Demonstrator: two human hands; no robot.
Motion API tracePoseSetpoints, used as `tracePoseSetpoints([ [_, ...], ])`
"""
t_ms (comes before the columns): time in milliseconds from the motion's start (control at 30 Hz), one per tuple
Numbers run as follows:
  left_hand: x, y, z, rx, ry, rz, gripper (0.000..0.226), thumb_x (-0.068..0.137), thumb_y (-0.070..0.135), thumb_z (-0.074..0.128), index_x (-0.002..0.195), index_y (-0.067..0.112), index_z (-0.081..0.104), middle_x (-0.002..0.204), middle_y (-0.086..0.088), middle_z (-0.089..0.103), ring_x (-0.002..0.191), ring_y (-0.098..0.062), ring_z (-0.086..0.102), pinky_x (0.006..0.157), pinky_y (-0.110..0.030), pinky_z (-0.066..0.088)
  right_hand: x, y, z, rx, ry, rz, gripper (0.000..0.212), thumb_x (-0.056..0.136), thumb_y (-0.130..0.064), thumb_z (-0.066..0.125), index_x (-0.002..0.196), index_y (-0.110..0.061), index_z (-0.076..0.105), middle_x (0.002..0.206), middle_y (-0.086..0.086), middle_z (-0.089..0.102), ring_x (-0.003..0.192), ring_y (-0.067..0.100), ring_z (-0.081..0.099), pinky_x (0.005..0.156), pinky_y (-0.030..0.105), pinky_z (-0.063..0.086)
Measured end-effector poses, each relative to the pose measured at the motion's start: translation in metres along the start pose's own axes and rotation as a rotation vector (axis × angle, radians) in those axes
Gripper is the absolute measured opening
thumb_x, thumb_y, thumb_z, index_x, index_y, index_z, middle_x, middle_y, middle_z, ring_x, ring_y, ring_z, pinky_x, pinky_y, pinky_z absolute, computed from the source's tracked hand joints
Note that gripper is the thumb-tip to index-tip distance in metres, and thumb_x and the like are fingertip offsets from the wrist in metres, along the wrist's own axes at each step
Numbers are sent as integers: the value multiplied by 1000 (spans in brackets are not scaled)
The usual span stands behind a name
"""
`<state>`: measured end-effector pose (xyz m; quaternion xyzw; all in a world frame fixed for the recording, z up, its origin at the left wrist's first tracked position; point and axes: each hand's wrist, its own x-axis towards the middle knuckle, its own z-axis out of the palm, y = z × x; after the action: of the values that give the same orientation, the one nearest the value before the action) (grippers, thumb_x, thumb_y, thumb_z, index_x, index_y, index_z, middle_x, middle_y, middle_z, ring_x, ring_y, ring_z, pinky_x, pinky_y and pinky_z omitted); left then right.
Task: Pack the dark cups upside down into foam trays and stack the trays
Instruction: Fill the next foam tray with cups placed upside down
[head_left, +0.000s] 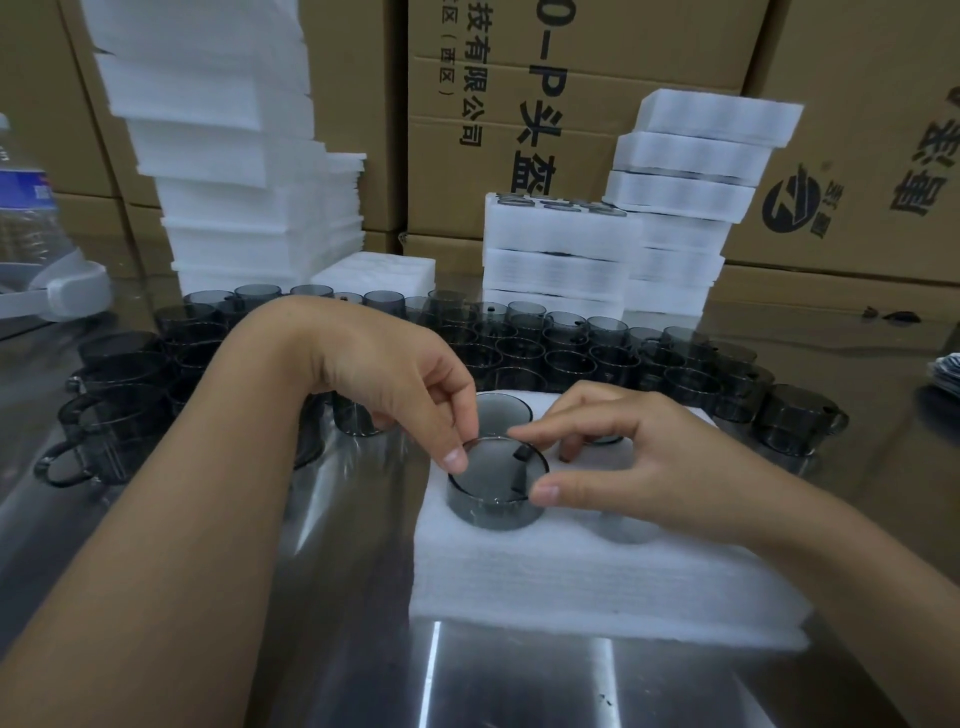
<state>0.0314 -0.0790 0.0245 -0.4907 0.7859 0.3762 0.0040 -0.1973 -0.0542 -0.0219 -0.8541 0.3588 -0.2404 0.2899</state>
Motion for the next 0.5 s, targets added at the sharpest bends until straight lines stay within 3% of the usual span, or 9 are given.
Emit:
tracePoseSetpoints([
  [167, 2, 5, 4, 90, -3, -73, 32, 59, 34, 79, 80, 20, 60, 51, 14, 48, 46, -2, 40, 56, -22, 33, 1, 1, 1, -34, -33, 3, 47, 57, -55, 72, 102, -39, 73, 95, -17, 58, 92, 2, 57, 91, 22, 45],
  [367, 7, 7, 5, 173, 28, -89, 28, 68, 33, 81, 74, 22, 56, 47, 18, 46, 44, 0, 39, 47, -12, 34, 1, 0, 0, -109, -63, 21, 47, 55, -64, 69, 97, -44, 71, 96, -23, 52, 102, -3, 51, 86, 5, 34],
  [500, 8, 6, 4, 211, 30, -96, 29, 69, 36, 81, 72, 22, 56, 47, 17, 46, 44, 0, 39, 47, -13, 34, 3, 1, -3, -150, -101, 48, 45, 55, -66, 67, 95, -47, 69, 96, -23, 50, 106, -3, 46, 90, 10, 34],
])
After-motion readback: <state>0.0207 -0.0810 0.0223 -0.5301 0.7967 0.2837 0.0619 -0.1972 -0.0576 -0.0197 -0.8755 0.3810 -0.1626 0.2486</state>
